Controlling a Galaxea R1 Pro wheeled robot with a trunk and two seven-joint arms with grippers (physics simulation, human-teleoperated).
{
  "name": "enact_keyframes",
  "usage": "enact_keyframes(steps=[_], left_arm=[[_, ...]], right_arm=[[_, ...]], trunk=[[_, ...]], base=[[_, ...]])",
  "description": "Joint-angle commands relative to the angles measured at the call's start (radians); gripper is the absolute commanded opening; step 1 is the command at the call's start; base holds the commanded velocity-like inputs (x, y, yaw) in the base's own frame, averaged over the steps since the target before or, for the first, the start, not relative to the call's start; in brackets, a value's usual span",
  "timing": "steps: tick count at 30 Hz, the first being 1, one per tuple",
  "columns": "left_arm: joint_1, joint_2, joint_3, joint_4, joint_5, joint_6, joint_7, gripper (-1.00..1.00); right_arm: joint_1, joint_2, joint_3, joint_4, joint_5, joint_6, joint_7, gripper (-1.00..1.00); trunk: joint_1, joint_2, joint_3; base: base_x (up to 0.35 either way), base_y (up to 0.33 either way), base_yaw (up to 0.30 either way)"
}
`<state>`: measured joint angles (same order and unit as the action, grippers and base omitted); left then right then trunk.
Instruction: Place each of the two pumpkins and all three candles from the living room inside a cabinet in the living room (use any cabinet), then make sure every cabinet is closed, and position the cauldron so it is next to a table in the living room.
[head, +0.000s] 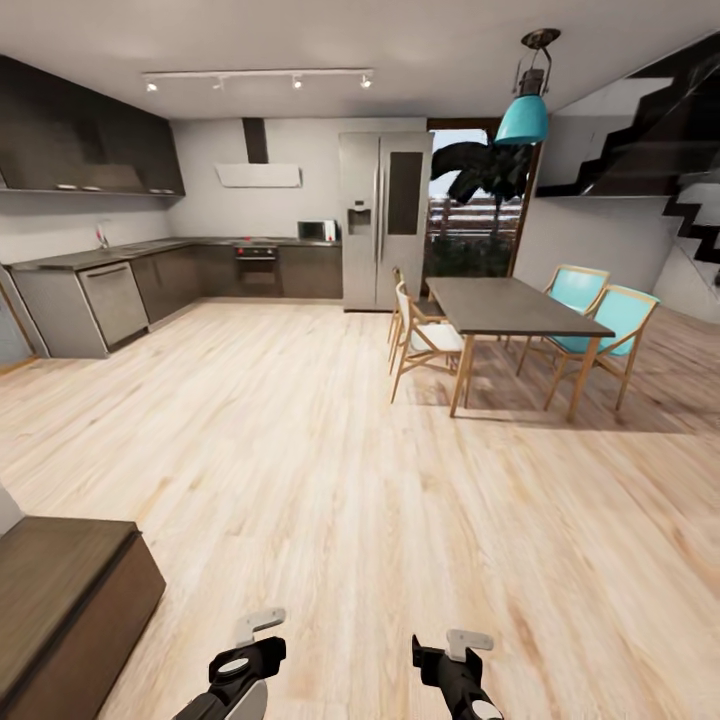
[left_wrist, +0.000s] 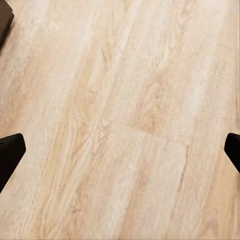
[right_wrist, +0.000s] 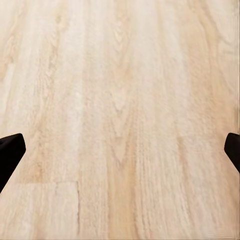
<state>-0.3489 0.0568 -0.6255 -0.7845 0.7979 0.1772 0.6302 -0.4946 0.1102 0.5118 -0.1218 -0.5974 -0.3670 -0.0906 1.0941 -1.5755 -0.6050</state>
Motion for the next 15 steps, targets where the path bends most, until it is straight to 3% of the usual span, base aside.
enact_keyframes(steps=[1,15], left_arm=[[-0.001,0.002,-0.005,-0.002,0.003,0.004,0.008,1.0],[-0.001,0.002,-0.005,-0.002,0.004,0.004,0.008,1.0]], right_arm=[[-0.001,0.0,0.008,0.001,-0.004,-0.003,-0.006,1.0],[-0.001,0.0,0.007,0.001,-0.004,-0.004,-0.006,1.0]], trunk=[[0.0,-0.001,-0.002],[0.0,-0.001,-0.008]], base=[[0.0,0.0,-0.256],[0.0,0.0,-0.267]])
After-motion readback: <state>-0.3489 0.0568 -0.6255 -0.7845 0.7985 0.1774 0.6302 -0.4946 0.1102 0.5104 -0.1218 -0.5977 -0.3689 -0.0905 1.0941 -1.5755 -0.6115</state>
